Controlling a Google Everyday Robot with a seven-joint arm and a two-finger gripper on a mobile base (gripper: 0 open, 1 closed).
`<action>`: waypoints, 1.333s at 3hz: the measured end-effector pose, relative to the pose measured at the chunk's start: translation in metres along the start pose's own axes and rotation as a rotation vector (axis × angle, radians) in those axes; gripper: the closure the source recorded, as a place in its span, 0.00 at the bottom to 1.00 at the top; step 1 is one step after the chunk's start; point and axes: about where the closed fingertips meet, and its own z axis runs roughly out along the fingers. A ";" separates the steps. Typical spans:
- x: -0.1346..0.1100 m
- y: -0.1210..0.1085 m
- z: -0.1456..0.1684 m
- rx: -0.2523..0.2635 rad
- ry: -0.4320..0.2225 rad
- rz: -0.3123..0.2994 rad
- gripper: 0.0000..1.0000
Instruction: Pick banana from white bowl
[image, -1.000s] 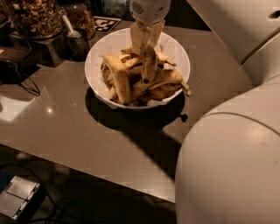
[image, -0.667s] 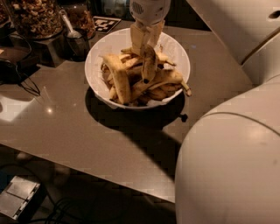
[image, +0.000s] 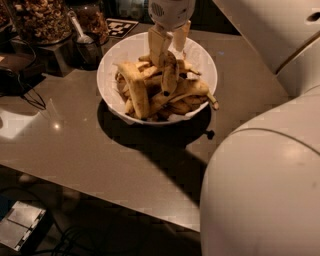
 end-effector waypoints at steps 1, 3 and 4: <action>0.000 0.000 0.000 0.000 0.000 0.000 0.00; -0.004 -0.002 0.003 -0.008 -0.026 0.013 0.00; -0.004 -0.003 0.006 -0.016 -0.032 0.024 0.00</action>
Offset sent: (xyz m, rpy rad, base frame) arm 0.0000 0.0000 0.0000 0.0000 0.0000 0.0000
